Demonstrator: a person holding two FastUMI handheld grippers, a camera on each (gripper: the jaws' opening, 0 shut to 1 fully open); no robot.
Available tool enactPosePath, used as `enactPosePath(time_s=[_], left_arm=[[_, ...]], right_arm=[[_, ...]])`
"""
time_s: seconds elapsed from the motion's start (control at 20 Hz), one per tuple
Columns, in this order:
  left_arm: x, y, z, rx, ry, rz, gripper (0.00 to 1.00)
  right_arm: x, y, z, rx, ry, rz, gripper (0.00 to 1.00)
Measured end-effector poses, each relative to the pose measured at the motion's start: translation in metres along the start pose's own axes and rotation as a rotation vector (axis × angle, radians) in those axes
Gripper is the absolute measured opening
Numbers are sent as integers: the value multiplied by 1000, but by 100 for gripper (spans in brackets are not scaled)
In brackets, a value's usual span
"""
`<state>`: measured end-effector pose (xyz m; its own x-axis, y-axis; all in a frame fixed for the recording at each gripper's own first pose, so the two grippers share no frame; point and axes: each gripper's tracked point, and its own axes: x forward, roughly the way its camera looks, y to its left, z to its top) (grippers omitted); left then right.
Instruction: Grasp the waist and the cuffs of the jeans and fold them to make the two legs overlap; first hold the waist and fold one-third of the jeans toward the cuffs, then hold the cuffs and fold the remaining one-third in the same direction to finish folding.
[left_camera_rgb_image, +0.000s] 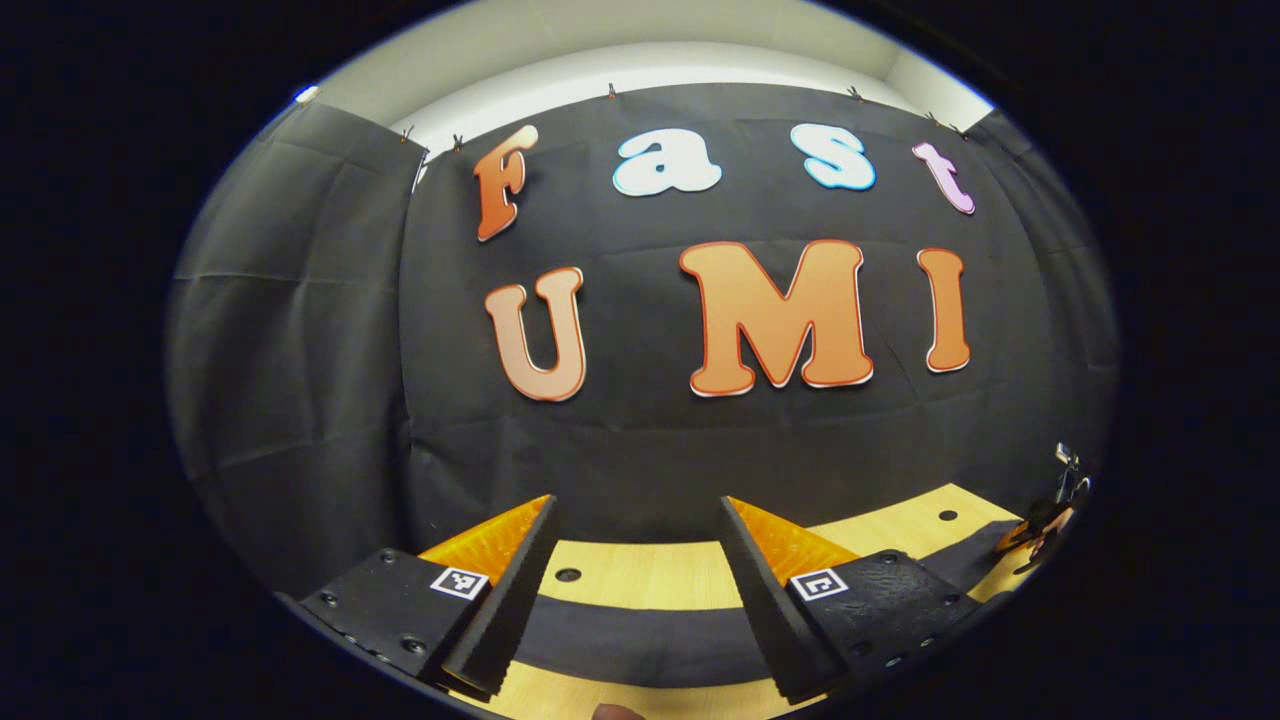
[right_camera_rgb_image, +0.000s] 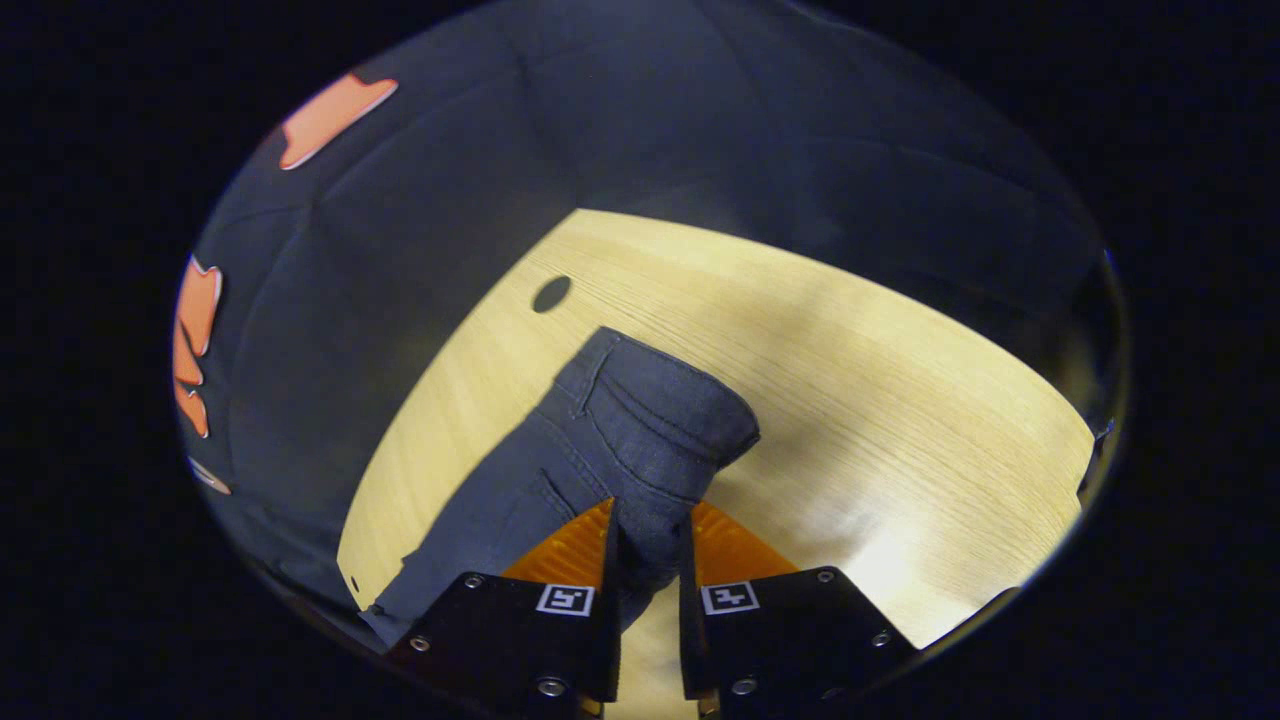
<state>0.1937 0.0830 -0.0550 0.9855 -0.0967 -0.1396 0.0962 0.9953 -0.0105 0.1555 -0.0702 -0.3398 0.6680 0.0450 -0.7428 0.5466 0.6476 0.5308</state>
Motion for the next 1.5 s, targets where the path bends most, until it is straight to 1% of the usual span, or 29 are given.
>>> enactPosePath(time_s=[0.15, 0.3, 0.35, 0.45, 0.5, 0.7, 0.75, 0.8, 0.9, 1.15, 1.35, 1.5], left_arm=[[4, 2, -13, -1, 25, -11, 93], [9, 11, -11, -5, 10, -30, 93], [11, 17, -13, -7, 7, -39, 93], [14, 27, -19, -13, 15, -58, 93], [14, 34, -22, -18, 19, -64, 93], [18, 62, -35, -47, 42, -69, 93], [18, 70, -37, -50, 42, -67, 93], [18, 76, -39, -55, 45, -69, 93], [20, 89, -43, -64, 54, -68, 92], [24, 116, -56, -86, 75, -44, 93], [26, 138, -67, -107, 99, -13, 93], [30, 150, -76, -116, 116, 10, 94]], right_arm=[[-19, 33, 5, -102, -67, 28, 25], [-53, 57, 10, -167, -127, 56, 25], [-64, 64, 6, -190, -139, 56, 24], [-81, 87, 3, -238, -187, 80, 24], [-89, 102, 0, -277, -201, 107, 25], [-114, 159, -23, -402, -241, 139, 25], [-120, 166, -26, -425, -250, 144, 24], [-126, 176, -34, -453, -246, 159, 24], [-129, 192, -46, -500, -247, 162, 24], [-138, 230, -81, -608, -241, 187, 24], [-139, 262, -113, -717, -226, 212, 24], [-133, 285, -141, -769, -191, 240, 24]])
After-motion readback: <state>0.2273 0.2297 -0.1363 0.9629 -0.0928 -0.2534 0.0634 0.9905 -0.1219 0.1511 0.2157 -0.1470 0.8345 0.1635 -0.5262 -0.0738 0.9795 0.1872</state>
